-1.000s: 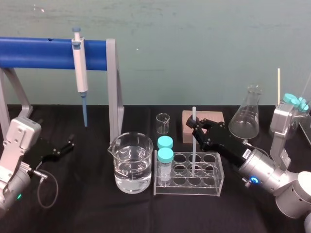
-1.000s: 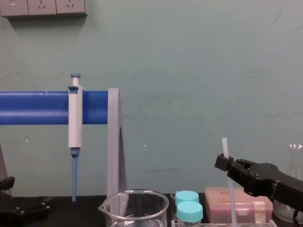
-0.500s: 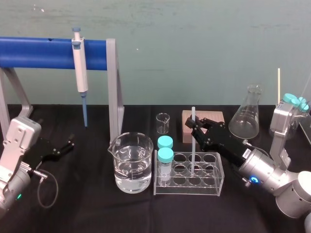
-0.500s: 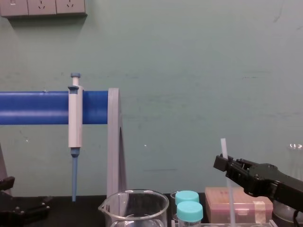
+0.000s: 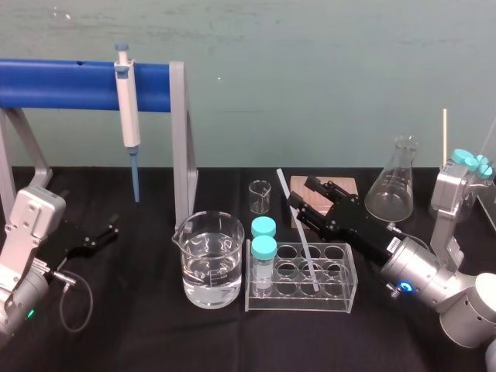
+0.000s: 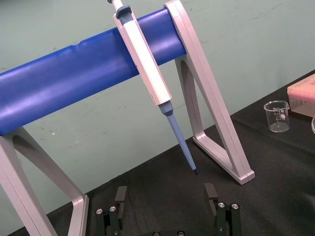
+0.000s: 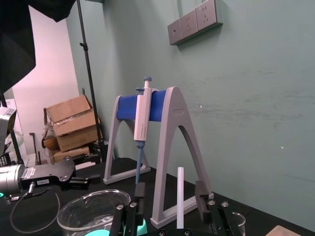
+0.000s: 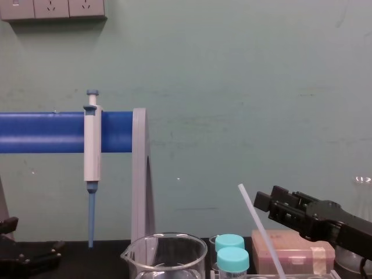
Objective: Pick up the stirring rod with one hand, then place it down.
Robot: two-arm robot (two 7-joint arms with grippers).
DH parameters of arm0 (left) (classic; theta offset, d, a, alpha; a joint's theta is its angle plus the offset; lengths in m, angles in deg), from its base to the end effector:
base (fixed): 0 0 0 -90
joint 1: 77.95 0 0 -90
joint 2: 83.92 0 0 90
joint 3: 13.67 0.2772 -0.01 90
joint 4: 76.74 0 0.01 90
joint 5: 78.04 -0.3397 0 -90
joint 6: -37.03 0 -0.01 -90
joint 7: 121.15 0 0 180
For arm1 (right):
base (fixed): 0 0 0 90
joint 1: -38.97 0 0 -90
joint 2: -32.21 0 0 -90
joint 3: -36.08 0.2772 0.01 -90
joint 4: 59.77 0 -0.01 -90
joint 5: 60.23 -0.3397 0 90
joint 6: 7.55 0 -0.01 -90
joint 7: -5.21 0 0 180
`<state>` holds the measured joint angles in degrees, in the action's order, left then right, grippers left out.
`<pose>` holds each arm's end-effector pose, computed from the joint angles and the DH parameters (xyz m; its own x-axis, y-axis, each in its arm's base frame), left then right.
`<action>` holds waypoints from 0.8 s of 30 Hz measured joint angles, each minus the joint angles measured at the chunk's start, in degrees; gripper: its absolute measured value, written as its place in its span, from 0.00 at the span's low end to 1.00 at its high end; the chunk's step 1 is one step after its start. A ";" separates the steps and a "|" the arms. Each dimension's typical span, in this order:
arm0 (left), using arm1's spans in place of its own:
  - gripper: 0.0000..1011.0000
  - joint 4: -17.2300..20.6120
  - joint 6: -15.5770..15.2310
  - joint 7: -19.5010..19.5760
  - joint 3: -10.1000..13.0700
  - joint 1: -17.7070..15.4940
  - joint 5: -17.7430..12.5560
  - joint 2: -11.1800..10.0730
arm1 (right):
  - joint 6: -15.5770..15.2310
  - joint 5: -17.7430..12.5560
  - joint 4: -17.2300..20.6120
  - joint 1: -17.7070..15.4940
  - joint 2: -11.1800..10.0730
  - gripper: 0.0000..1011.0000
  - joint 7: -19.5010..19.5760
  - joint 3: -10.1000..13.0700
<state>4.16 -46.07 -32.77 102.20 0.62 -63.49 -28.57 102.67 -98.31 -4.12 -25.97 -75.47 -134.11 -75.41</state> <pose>0.3852 0.0672 -0.2979 0.2924 0.8802 0.3738 -0.9552 0.2874 0.0705 0.4560 -0.0451 -0.3273 0.7950 -0.6027 -0.0686 0.6006 0.7663 0.2284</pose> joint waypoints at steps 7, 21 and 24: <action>0.99 0.00 0.00 0.00 0.00 0.00 0.00 0.00 | 0.00 -0.01 0.00 0.00 0.00 0.81 -0.01 0.00; 0.99 0.00 0.00 0.00 0.00 0.00 0.00 0.00 | -2.92 3.61 7.00 -2.30 -2.15 0.99 8.32 0.78; 0.99 0.00 0.00 0.00 0.00 0.00 0.00 0.00 | -3.18 5.19 10.31 -4.09 -2.76 0.99 12.69 1.87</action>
<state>4.16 -46.07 -32.78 102.19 0.62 -63.49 -28.57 99.49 -93.11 6.19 -30.06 -78.24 -121.42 -73.54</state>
